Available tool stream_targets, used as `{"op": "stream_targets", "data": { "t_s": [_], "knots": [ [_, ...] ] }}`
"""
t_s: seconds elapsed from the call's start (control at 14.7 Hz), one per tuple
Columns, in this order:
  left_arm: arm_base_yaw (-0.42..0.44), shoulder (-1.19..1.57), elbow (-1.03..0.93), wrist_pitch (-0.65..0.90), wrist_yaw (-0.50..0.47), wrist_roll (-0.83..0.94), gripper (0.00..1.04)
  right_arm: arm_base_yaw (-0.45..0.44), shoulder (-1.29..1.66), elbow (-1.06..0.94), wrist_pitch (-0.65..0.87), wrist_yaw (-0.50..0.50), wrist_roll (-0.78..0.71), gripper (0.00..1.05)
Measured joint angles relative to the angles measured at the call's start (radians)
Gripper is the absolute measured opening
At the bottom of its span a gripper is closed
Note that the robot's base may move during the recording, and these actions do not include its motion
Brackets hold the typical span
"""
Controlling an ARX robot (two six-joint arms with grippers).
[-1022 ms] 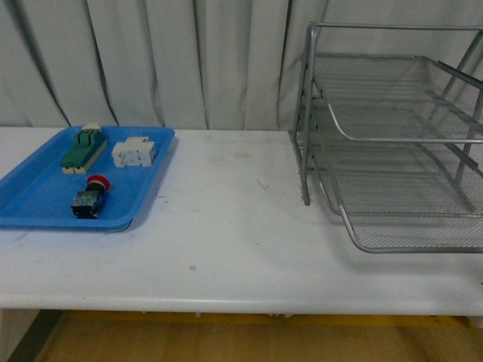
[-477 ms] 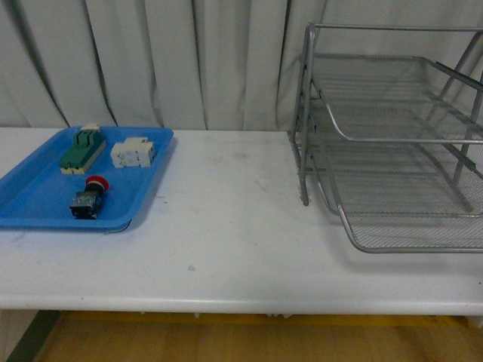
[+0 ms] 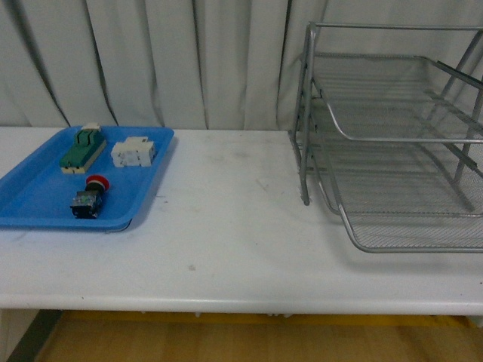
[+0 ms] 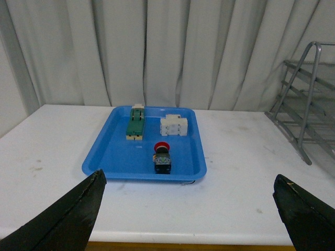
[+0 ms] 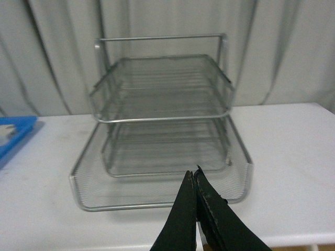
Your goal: Place button on rack with both arms
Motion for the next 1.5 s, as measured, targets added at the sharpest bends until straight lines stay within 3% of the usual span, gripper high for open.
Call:
{"op": "stream_targets", "data": {
  "t_s": [0.07,0.95,1.02,1.29,1.36,1.5],
  "knots": [
    [0.0,0.0,0.0,0.0,0.0,0.0,0.98,0.049,-0.055,0.0,-0.035,0.013,-0.008,0.02],
    [0.0,0.0,0.0,0.0,0.0,0.0,0.98,0.043,-0.377,0.0,-0.361,0.026,-0.009,0.02],
    [0.0,0.0,0.0,0.0,0.0,0.0,0.98,0.043,-0.471,0.0,-0.509,0.024,-0.009,0.02],
    [0.0,0.0,0.0,0.0,0.0,0.0,0.98,0.043,-0.543,0.0,-0.53,0.028,-0.009,0.02],
    [0.0,0.0,0.0,0.0,0.0,0.0,0.98,0.043,-0.542,0.0,-0.533,0.028,-0.01,0.04],
    [0.0,0.0,0.0,0.0,0.0,0.0,0.98,0.043,-0.543,0.0,-0.533,0.028,-0.01,0.27]
  ]
}}
